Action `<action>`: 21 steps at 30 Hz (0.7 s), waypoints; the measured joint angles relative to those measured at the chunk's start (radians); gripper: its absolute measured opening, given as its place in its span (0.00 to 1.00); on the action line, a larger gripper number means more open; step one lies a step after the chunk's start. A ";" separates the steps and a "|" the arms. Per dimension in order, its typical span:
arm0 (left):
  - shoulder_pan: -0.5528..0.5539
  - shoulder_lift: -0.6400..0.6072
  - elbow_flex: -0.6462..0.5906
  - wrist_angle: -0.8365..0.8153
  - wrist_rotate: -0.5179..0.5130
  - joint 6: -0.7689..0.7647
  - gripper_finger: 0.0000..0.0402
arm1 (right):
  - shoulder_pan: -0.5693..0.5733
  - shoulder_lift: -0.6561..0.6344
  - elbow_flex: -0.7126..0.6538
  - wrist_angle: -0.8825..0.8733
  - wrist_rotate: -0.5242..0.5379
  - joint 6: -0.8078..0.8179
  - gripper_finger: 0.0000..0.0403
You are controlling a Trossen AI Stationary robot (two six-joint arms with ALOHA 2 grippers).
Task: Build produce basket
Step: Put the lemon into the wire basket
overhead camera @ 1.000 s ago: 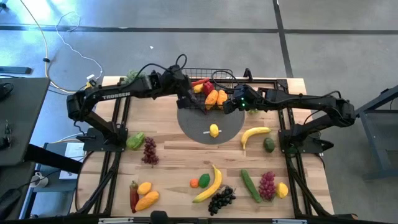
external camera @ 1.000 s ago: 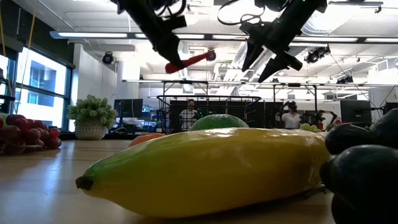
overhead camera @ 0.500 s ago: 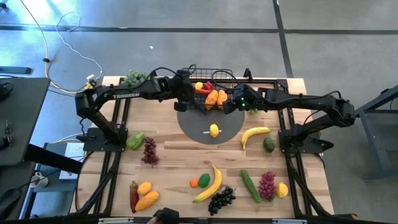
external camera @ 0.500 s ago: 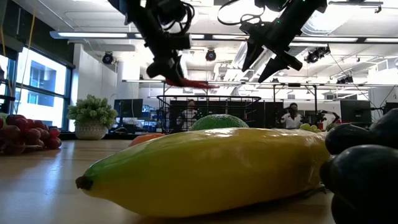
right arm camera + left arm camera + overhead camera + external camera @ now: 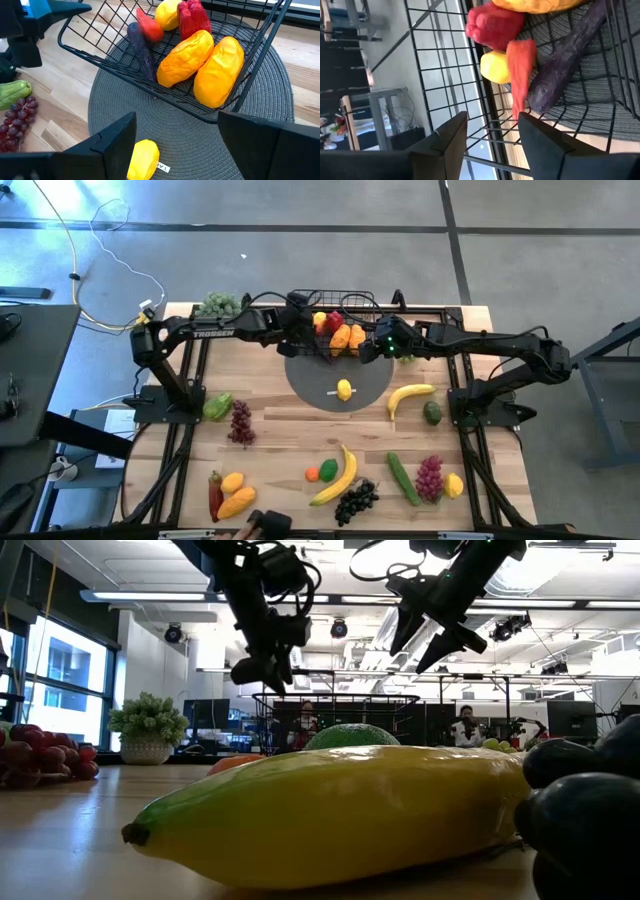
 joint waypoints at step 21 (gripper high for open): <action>-0.047 -0.159 0.084 -0.181 -0.018 -0.539 0.42 | -0.038 0.000 0.000 0.067 -0.124 -0.014 0.65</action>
